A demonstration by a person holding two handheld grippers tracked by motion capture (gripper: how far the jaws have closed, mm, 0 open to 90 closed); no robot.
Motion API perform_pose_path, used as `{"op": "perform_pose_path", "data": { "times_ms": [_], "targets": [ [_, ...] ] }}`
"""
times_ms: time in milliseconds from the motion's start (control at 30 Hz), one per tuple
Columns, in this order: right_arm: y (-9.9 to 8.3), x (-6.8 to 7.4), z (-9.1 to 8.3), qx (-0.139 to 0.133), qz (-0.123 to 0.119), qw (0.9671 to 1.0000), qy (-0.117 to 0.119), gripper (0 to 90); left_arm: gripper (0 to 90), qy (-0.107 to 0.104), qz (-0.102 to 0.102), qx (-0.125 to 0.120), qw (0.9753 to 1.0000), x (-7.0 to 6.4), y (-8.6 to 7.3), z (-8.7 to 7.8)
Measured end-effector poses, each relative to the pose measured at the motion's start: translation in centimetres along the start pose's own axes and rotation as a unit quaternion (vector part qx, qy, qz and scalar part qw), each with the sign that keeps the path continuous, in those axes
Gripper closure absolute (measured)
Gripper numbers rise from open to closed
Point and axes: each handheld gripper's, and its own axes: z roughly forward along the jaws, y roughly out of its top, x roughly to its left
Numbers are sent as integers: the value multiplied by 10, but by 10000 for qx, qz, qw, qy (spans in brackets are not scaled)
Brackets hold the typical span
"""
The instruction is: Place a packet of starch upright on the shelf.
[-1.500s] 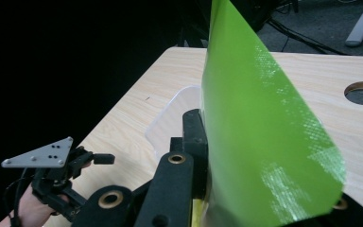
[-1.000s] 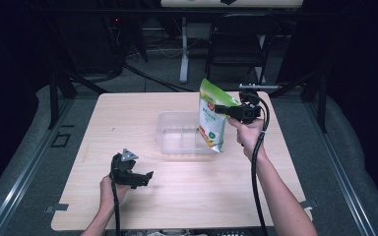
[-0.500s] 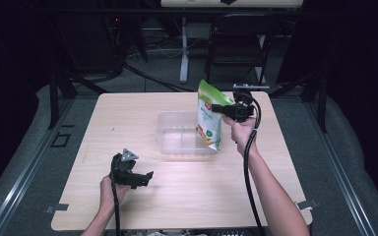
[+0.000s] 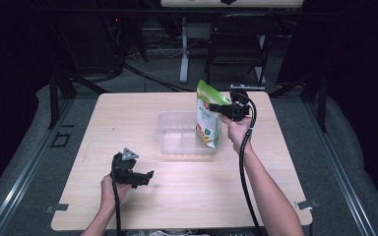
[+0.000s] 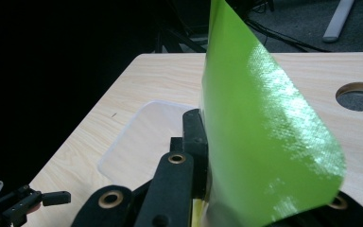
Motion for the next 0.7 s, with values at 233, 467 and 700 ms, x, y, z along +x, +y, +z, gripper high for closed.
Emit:
{"op": "perform_pose_path", "data": {
  "times_ms": [233, 467, 700],
  "targets": [
    [-6, -8, -2, -48, 17, 9999, -89, 900, 60, -31, 11, 25, 10000, 2, -1, 0],
    [-8, -10, -2, -2, -159, 9994, -295, 900, 59, -2, 20, 6, 10000, 0, -3, -2],
    [-16, -8, 1, 145, -499, 9970, -576, 900, 60, 55, -9, -28, 10000, 1, -3, -6]
  ]
}}
